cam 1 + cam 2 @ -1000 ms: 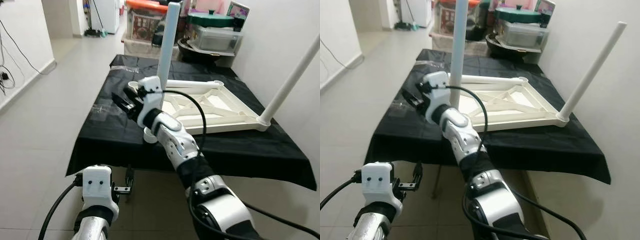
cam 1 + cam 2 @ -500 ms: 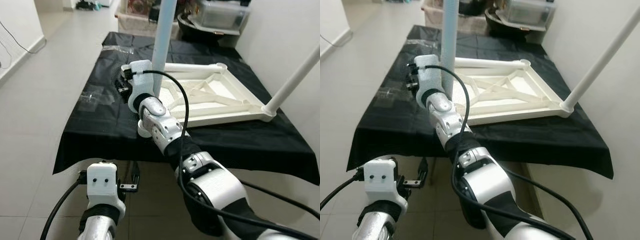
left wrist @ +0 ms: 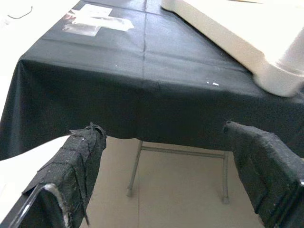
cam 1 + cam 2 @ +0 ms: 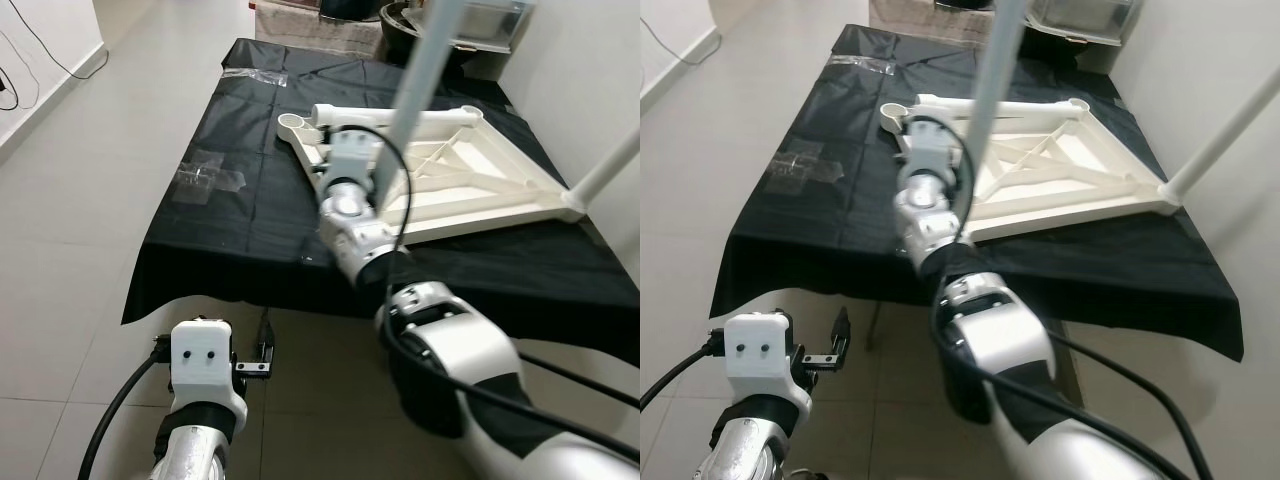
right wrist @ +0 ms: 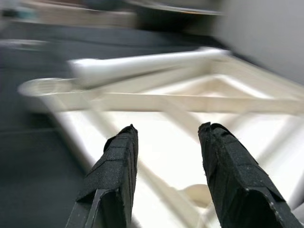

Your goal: Building children table

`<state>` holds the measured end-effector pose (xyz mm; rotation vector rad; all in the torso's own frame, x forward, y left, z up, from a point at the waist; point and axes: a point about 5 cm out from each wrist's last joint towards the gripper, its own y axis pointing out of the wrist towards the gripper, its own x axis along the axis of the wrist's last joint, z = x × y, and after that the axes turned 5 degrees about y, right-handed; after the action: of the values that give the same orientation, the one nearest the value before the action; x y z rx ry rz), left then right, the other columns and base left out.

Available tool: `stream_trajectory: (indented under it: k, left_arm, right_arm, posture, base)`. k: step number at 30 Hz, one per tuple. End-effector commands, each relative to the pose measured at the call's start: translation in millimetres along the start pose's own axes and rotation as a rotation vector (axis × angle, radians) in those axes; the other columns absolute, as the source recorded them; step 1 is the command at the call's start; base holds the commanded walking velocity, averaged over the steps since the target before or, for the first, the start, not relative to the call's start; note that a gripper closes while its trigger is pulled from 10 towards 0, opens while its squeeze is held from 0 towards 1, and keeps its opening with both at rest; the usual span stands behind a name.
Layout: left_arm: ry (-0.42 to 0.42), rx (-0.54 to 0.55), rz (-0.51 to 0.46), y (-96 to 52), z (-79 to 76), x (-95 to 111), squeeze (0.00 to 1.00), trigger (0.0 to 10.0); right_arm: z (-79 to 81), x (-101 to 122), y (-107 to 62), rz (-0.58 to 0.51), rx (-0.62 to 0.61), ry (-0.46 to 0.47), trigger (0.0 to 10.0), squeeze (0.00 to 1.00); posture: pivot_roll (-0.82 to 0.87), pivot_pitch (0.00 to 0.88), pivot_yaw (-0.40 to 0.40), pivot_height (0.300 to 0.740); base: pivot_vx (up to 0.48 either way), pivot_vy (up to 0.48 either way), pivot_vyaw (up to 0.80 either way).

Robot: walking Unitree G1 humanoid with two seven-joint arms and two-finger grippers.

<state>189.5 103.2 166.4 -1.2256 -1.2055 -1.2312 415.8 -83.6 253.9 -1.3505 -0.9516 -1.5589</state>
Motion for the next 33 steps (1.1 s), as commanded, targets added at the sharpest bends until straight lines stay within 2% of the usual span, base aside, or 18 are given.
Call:
stream_trajectory:
  k: [1, 2, 3, 4, 9, 13, 14, 15, 16, 17, 18, 19, 21, 22, 25, 28, 32, 33]
  left_arm:
    - [-0.011, -0.013, 0.007, -1.1, -4.1, 0, 0.00, 10.0]
    - [-0.011, -0.013, 0.007, -1.1, -4.1, 0, 0.00, 10.0]
    - [-0.006, -0.016, 0.006, -0.8, -3.9, 0, 0.00, 10.0]
    - [-0.006, -0.016, 0.006, -0.8, -3.9, 0, 0.00, 10.0]
    - [0.006, -0.023, 0.008, 0.7, -3.1, -1, 0.00, 10.0]
    - [0.010, -0.025, 0.009, 0.9, -2.5, -1, 0.00, 10.0]
    - [0.015, -0.027, 0.008, 1.0, -2.3, 0, 0.00, 10.0]
    - [0.018, -0.029, 0.007, 1.1, -2.4, 0, 0.00, 10.0]
    - [0.018, -0.029, 0.007, 1.1, -2.4, 0, 0.00, 10.0]
    - [0.020, -0.032, 0.007, 1.4, -2.6, 0, 0.00, 10.0]
    - [0.021, -0.032, 0.009, 2.1, -2.5, -1, 0.00, 10.0]
    - [0.021, -0.032, 0.009, 2.1, -2.5, -1, 0.00, 10.0]
    - [0.022, -0.029, 0.011, 3.5, -1.8, -2, 0.00, 10.0]
    - [0.022, -0.029, 0.011, 3.5, -1.8, -2, 0.00, 10.0]
    - [0.026, -0.021, 0.006, 8.1, -0.4, -5, 0.00, 10.0]
    - [0.029, -0.021, 0.004, 9.2, -0.3, -6, 0.00, 10.0]
    - [0.042, -0.019, 0.007, 12.6, 0.3, -11, 0.00, 10.0]
    - [0.042, -0.019, 0.007, 12.6, 0.3, -11, 0.00, 10.0]
  right_arm:
    - [-21.1, -8, 7.3, 0.014, -0.101, -0.013, 10.0, 0.00]
    - [-21.1, -8, 7.3, 0.014, -0.101, -0.013, 10.0, 0.00]
    - [-32.7, -7, 11.2, -0.007, -0.155, -0.039, 10.0, 0.00]
    - [-32.7, -7, 11.2, -0.007, -0.155, -0.039, 10.0, 0.00]
    - [-57.1, -13, 17.0, -0.036, -0.233, -0.106, 10.0, 0.00]
    - [-60.9, -14, 18.6, -0.040, -0.221, -0.096, 10.0, 0.00]
    - [-55.4, -9, 19.2, -0.067, -0.133, -0.049, 10.0, 0.00]
    - [-42.1, -2, 16.6, -0.114, 0.037, 0.010, 10.0, 0.00]
    - [-42.1, -2, 16.6, -0.114, 0.037, 0.010, 10.0, 0.00]
    - [-24.2, 3, 6.8, -0.178, 0.268, 0.091, 10.0, 0.00]
    - [-12.5, 3, -6.7, -0.234, 0.465, 0.119, 10.0, 0.00]
    - [-12.5, 3, -6.7, -0.234, 0.465, 0.119, 10.0, 0.00]
    - [-6.1, -4, -25.8, -0.265, 0.653, 0.136, 10.0, 0.00]
    - [-6.1, -4, -25.8, -0.265, 0.653, 0.136, 10.0, 0.00]
    - [-23.9, -32, -48.6, -0.205, 0.777, 0.107, 10.0, 0.00]
    - [-30.6, -39, -54.0, -0.195, 0.794, 0.090, 10.0, 0.00]
    - [-51.4, -61, -64.1, -0.184, 0.827, -0.006, 10.0, 0.00]
    - [-51.4, -61, -64.1, -0.184, 0.827, -0.006, 10.0, 0.00]
  posture:
    - [0.11, 0.199, -0.163, 0.740]
    - [0.11, 0.199, -0.163, 0.740]
    - [0.11, 0.199, -0.161, 0.740]
    - [0.11, 0.199, -0.161, 0.740]
    - [0.11, 0.196, -0.147, 0.740]
    - [0.12, 0.195, -0.140, 0.740]
    - [0.12, 0.195, -0.139, 0.740]
    - [0.12, 0.192, -0.139, 0.740]
    - [0.12, 0.192, -0.139, 0.740]
    - [0.12, 0.187, -0.136, 0.740]
    - [0.12, 0.174, -0.138, 0.740]
    - [0.12, 0.174, -0.138, 0.740]
    - [0.12, 0.156, -0.137, 0.740]
    - [0.12, 0.156, -0.137, 0.740]
    - [0.11, 0.110, -0.127, 0.740]
    - [0.11, 0.106, -0.127, 0.740]
    - [0.10, 0.075, -0.119, 0.740]
    - [0.10, 0.075, -0.119, 0.740]
  base:
    - [0.000, 0.000, 0.00]
    - [0.000, 0.000, 0.00]
    - [0.000, 0.000, 0.00]
    - [0.000, 0.000, 0.00]
    - [0.000, 0.000, 0.00]
    - [0.000, 0.000, 0.00]
    - [0.000, 0.000, 0.00]
    - [0.000, 0.000, 0.00]
    - [0.000, 0.000, 0.00]
    - [0.000, 0.000, 0.00]
    - [0.000, 0.000, 0.00]
    - [0.000, 0.000, 0.00]
    - [0.000, 0.000, 0.00]
    - [0.000, 0.000, 0.00]
    - [0.177, 0.000, 0.00]
    - [0.284, 0.000, 0.00]
    - [0.310, 0.000, 0.14]
    - [0.311, 0.000, 0.56]
